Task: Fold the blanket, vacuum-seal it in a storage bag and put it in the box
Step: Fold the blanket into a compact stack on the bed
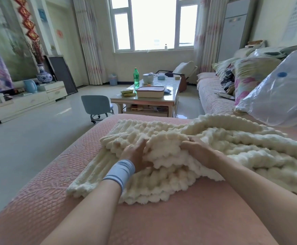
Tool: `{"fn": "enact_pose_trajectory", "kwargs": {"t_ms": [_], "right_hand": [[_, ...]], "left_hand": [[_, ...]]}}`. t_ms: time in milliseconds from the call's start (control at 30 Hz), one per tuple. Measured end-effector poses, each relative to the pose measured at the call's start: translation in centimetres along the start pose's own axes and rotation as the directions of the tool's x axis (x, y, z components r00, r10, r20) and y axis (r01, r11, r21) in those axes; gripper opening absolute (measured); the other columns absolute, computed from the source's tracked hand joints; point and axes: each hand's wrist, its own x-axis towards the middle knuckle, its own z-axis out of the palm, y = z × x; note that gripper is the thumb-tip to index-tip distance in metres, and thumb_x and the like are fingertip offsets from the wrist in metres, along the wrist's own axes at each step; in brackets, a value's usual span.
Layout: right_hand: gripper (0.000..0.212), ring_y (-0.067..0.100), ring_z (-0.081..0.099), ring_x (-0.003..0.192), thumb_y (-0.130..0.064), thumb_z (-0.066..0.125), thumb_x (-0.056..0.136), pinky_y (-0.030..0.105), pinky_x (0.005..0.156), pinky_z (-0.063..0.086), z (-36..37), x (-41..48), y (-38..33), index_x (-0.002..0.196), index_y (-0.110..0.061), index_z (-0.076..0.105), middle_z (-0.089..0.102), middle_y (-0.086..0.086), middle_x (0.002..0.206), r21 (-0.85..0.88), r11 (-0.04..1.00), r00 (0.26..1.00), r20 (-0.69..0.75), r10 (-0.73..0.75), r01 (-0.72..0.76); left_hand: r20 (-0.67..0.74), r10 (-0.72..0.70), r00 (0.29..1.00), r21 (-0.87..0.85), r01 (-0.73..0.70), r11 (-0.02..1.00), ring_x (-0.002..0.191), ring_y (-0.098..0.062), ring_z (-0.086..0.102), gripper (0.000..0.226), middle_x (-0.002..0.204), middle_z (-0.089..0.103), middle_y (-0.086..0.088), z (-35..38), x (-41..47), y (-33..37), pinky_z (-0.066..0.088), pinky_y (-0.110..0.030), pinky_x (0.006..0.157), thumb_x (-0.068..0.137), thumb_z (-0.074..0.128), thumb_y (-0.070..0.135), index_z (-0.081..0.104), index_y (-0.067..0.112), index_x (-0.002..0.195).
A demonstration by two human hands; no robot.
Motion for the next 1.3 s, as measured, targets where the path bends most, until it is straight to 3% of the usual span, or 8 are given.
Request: {"fn": "enact_pose_trajectory", "kwargs": {"t_ms": [100,300,467,567,700,900,1167,1300], "right_hand": [[0.072,0.019,0.064,0.107,-0.057,0.084,0.062,0.036,0.091,0.055,0.6,0.1,-0.5,0.126,-0.044,0.054,0.064,-0.005,0.120,-0.397,0.918,0.995,0.101,0.027,0.015],[0.059,0.026,0.054,0.118,-0.037,0.056,0.085,0.042,0.107,0.045,2.5,-0.2,0.3,0.140,-0.016,0.048,0.056,0.006,0.131,-0.976,0.059,0.914,-0.175,0.367,-0.211],[0.102,0.034,0.006,0.153,-0.020,0.059,0.083,0.048,0.123,0.009,7.3,0.2,0.5,0.159,-0.013,-0.010,-0.005,0.016,0.166,-0.970,0.078,0.940,0.199,-0.275,0.229],[0.094,0.029,0.005,0.154,-0.025,0.051,0.092,0.043,0.122,0.014,9.5,0.7,2.1,0.157,-0.010,-0.014,-0.010,0.014,0.167,-0.974,0.183,0.989,0.116,-0.088,0.130],[0.036,0.031,0.060,0.116,-0.023,0.047,0.097,0.037,0.084,0.043,8.0,2.8,2.0,0.132,-0.013,0.050,0.061,0.010,0.127,-0.945,0.314,0.984,-0.134,-0.121,-0.090],[0.019,0.021,0.062,0.093,-0.037,0.064,0.088,0.032,0.078,0.045,7.6,2.2,0.2,0.106,-0.032,0.067,0.066,-0.011,0.092,-0.569,0.788,0.954,-0.023,-0.300,0.234],[0.035,0.025,0.064,0.098,-0.016,0.050,0.087,0.030,0.070,0.048,8.0,-0.3,-1.2,0.121,-0.023,0.045,0.062,0.002,0.114,-0.979,0.206,0.997,-0.016,-0.079,0.000],[0.049,0.024,0.064,0.104,-0.025,0.066,0.082,0.026,0.079,0.049,9.7,-3.4,-0.2,0.129,-0.032,0.058,0.067,-0.002,0.118,-0.899,0.375,0.920,0.324,0.222,0.226]], "left_hand": [[-0.029,0.042,0.999,-0.096,-0.045,0.994,0.115,-0.024,0.058,0.068,0.128,0.061,0.001,-0.5,0.1,-0.4,0.044,-0.031,0.096,0.078,0.075,0.039,0.046,0.029,0.139],[0.113,0.063,0.992,-0.019,-0.061,0.998,0.084,-0.016,0.065,0.010,0.102,0.064,0.007,-2.2,-1.0,-0.5,0.055,-0.032,0.083,0.090,0.062,0.029,0.070,0.034,0.089],[-0.006,0.072,0.997,-0.042,-0.072,0.996,0.110,-0.017,0.056,0.019,0.118,0.056,0.009,-1.9,-2.3,-1.9,0.040,-0.025,0.096,0.086,0.068,0.030,0.066,0.033,0.105],[-0.047,0.075,0.996,-0.013,-0.076,0.997,0.131,-0.016,0.042,0.056,0.143,0.043,0.008,-1.8,-2.4,-2.1,0.029,-0.026,0.106,0.083,0.070,0.029,0.047,0.031,0.135],[0.044,0.137,0.990,0.015,-0.138,0.990,0.144,-0.014,0.024,0.084,0.158,0.024,0.007,-1.6,-1.9,-1.5,0.022,-0.031,0.118,0.081,0.069,0.043,0.024,0.029,0.150],[-0.040,0.101,0.994,0.232,-0.089,0.969,0.139,-0.023,0.036,0.052,0.140,0.047,0.009,-3.4,-1.5,-0.8,0.027,-0.046,0.115,0.090,0.054,0.022,0.037,0.041,0.135],[0.027,-0.153,0.988,0.560,0.112,0.821,0.108,-0.022,0.059,0.028,0.114,0.062,0.004,-9.9,-6.1,-5.7,0.045,-0.037,0.097,0.088,0.053,0.013,0.063,0.031,0.107],[0.731,-0.465,0.499,0.499,0.073,0.863,0.129,-0.024,0.049,0.062,0.144,0.049,-0.007,-8.6,-8.4,-4.8,0.039,-0.036,0.109,0.089,0.068,0.031,0.041,0.023,0.145]]}}
